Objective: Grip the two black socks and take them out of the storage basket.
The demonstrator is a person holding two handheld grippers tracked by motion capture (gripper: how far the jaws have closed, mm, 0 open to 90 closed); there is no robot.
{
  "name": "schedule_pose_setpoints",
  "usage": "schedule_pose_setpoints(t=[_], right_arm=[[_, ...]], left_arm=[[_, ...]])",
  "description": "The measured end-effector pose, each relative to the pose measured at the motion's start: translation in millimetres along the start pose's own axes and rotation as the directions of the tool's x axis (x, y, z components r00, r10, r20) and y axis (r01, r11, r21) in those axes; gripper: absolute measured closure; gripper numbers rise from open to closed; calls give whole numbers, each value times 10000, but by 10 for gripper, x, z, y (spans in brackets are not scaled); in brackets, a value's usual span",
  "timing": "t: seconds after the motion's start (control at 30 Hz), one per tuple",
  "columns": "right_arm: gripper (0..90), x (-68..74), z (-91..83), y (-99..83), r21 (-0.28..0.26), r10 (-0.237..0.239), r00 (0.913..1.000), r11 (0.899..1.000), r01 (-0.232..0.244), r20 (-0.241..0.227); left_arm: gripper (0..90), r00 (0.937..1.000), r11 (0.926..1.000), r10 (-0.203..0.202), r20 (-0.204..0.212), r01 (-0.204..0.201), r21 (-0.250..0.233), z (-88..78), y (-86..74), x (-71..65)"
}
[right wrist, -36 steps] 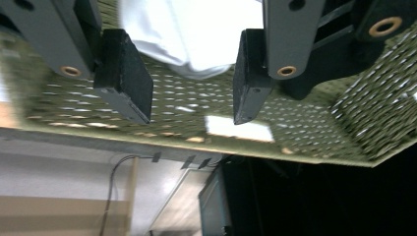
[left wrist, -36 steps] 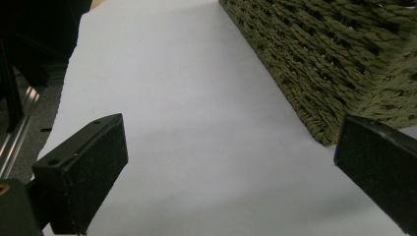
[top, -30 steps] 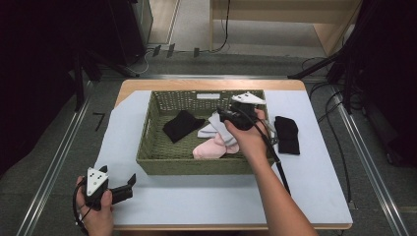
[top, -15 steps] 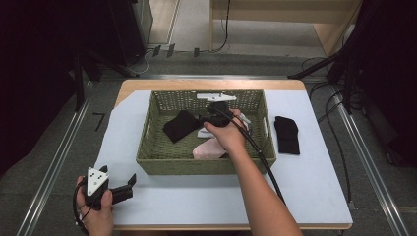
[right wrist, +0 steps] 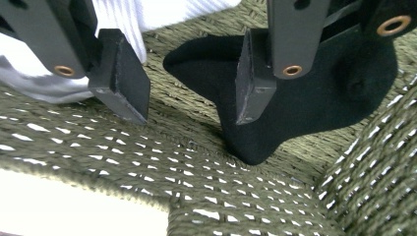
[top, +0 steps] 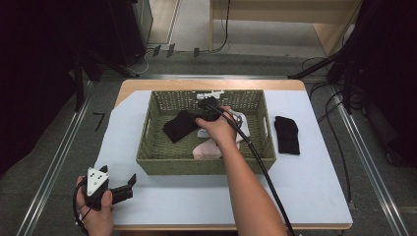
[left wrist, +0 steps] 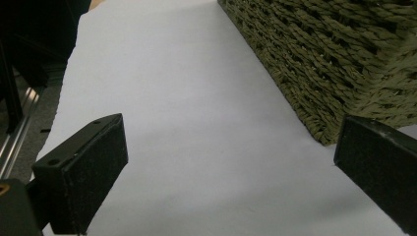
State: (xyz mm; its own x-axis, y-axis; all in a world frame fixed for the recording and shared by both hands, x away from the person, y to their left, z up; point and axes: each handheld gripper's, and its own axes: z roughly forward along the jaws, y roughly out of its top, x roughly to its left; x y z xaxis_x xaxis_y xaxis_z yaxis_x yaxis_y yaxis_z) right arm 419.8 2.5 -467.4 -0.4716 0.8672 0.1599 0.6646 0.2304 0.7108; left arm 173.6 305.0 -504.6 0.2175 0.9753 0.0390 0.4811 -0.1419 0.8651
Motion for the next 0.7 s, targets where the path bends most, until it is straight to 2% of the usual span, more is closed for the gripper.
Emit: schedule_pose_setpoints(t=[0.27,0.43,0.5,0.57,0.67,0.7], right_arm=[[459,26,134,-52,275,57,9994,9996,-47,-349],[510,16,240,-167,933,-370,9984,9948,408,-421],[641,10,215,-154,1128,-391,9979,9926,447,-516],[776,0,187,-135,1236,-723,9959,9892,787,-551],[867,6,145,-106,1291,-692,9951,9886,779,-706],[874,13,135,-98,1219,-850,9936,9881,936,-740]], left_arm=[[6,10000,10000,28,-8,-28,12,0,1,-2],[6,10000,10000,28,-7,-28,8,-1,0,-3],[6,10000,10000,31,-3,-31,7,-1,0,-3],[6,10000,10000,25,-3,-25,7,0,0,-2],[6,10000,10000,22,2,-22,2,-1,-1,-1],[6,10000,10000,14,9,-14,1,-2,0,0]])
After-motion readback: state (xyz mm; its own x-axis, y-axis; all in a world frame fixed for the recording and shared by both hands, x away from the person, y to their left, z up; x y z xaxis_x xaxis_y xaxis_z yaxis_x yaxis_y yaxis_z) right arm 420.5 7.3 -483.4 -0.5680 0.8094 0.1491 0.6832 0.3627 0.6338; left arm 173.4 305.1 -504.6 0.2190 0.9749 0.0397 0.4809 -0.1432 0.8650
